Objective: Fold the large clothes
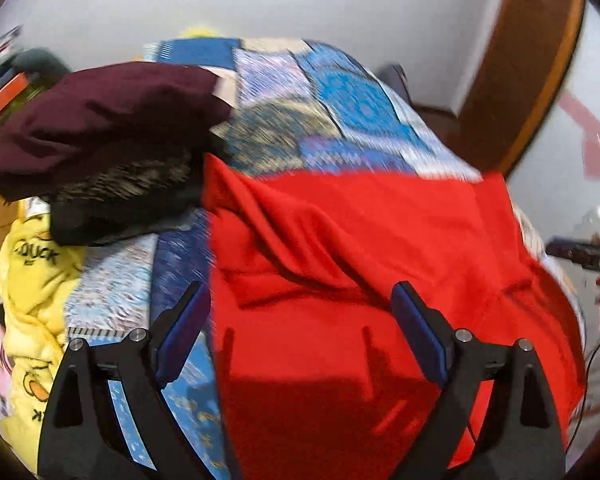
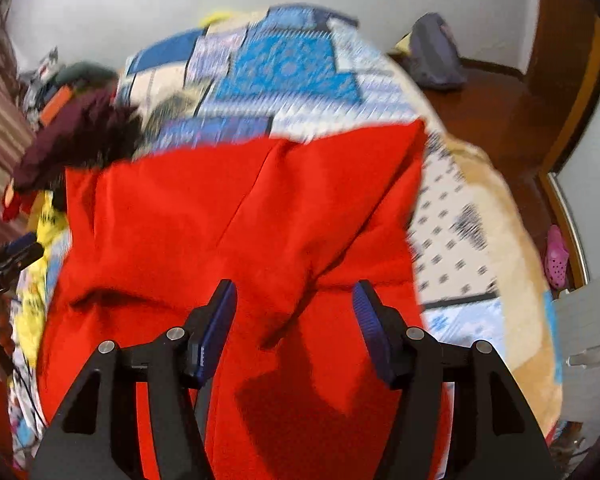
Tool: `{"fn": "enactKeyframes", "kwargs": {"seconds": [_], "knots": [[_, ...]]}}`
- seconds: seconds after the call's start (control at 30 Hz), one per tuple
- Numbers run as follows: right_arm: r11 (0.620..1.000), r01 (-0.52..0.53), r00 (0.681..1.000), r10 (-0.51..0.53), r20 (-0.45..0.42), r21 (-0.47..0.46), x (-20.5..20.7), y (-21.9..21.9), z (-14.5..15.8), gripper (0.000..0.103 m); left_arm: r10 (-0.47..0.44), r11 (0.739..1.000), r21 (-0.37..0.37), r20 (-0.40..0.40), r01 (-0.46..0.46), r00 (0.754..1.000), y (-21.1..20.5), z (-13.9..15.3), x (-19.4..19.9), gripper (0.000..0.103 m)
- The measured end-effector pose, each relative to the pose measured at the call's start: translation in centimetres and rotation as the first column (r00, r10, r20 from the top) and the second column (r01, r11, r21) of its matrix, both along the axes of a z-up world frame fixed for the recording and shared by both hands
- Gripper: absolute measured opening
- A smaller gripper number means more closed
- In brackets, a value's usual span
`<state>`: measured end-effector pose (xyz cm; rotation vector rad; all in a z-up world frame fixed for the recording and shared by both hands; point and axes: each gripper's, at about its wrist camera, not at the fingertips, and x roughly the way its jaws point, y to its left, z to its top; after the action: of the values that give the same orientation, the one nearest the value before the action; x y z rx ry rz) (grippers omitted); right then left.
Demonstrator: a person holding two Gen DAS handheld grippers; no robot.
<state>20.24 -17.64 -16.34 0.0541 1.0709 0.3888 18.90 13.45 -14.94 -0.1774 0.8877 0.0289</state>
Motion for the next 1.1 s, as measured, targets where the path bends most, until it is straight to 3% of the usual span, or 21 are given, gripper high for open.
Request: {"fn": "enactKeyframes", "kwargs": {"seconds": [0.17,0.4,0.6,0.73,0.83,0.93,0.97,1.0,1.03,1.1], "knots": [[0.997,0.072,0.997,-0.073,0.029,0.022,2.2,-1.8,0.6,0.056,0.109,0.989,-0.096,0.001,-0.109,0.994,3.5,0.1,1.9,0.093],[0.989,0.15,0.987,-0.148,-0.056,0.02,6.8,-3.6,-2.6,0.056,0.196,0.924,-0.318,-0.083,-0.213,0.977,6.7,-3.3,6.8,0.093],[0.976,0.209,0.964,-0.194,-0.182,0.066,10.9,-4.3,-6.8,0.056,0.272,0.908,-0.285,-0.156,-0.307,0.95,7.6,-6.9,9.7,0.093],[0.956,0.255,0.948,-0.217,-0.235,0.147,12.2,-4.8,-8.2,0.057,0.263,0.871,-0.369,-0.205,-0.324,0.943,8.5,-9.5,9.6,0.092],[0.951,0.263,0.948,-0.224,-0.225,0.165,12.9,-4.6,-8.1,0.058,0.257,0.837,-0.443,-0.2,-0.321,0.946,9.1,-10.5,8.8,0.083],[0.945,0.275,0.949,-0.238,-0.209,0.174,13.0,-4.3,-8.2,0.059,0.238,0.83,-0.478,-0.159,-0.285,0.958,9.1,-10.2,8.1,0.062],[0.948,0.27,0.951,-0.236,-0.2,0.169,12.9,-4.1,-8.3,0.059,0.22,0.832,-0.487,-0.149,-0.265,0.964,8.9,-10.0,7.9,0.049],[0.953,0.261,0.955,-0.232,-0.184,0.154,12.8,-3.9,-8.3,0.059,0.212,0.84,-0.478,-0.145,-0.256,0.967,8.6,-9.8,7.8,0.045],[0.957,0.251,0.959,-0.226,-0.171,0.143,12.9,-3.7,-8.2,0.054,0.21,0.853,-0.458,-0.135,-0.249,0.968,8.4,-9.5,7.7,0.042],[0.969,0.221,0.968,-0.205,-0.144,0.109,12.9,-3.0,-8.1,0.041,0.195,0.874,-0.429,-0.117,-0.227,0.974,7.9,-8.8,7.5,0.027]]}}
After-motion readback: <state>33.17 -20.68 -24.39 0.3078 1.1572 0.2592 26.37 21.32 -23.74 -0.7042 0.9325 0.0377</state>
